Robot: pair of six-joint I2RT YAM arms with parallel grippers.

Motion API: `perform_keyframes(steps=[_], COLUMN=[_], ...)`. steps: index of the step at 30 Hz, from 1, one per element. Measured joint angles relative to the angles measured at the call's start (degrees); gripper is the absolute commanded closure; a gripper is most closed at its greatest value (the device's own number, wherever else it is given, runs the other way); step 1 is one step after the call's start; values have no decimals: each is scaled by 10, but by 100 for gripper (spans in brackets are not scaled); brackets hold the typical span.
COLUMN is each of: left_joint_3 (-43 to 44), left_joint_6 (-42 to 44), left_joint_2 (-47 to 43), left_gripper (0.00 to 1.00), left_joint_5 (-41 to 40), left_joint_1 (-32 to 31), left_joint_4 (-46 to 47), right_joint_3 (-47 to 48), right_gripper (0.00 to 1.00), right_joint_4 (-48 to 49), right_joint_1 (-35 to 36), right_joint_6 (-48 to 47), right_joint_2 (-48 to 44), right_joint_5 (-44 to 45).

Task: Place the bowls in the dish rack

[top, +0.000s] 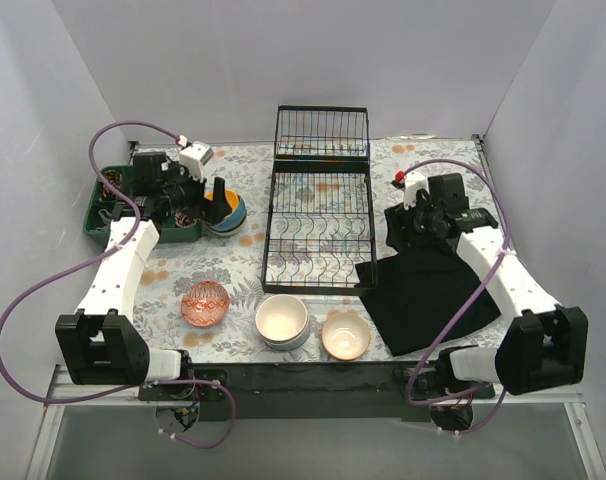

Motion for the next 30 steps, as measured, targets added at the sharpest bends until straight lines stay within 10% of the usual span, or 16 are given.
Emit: perform_keyframes(steps=[16, 30], left_joint_3=[-68, -189], left_joint_6=[130, 128], left_joint_2=[-61, -105], left_gripper=[25, 39], left_joint_5=[22, -135], left_joint_1=[-149, -154], left_joint_4=[-201, -332], right_joint_3=[-76, -61], right_gripper=[27, 27], right_joint_4=[-72, -76], right_joint_1=[-33, -37], right_joint_6=[-81, -89], right_joint_2=[-76, -40], right_joint_5=[18, 20])
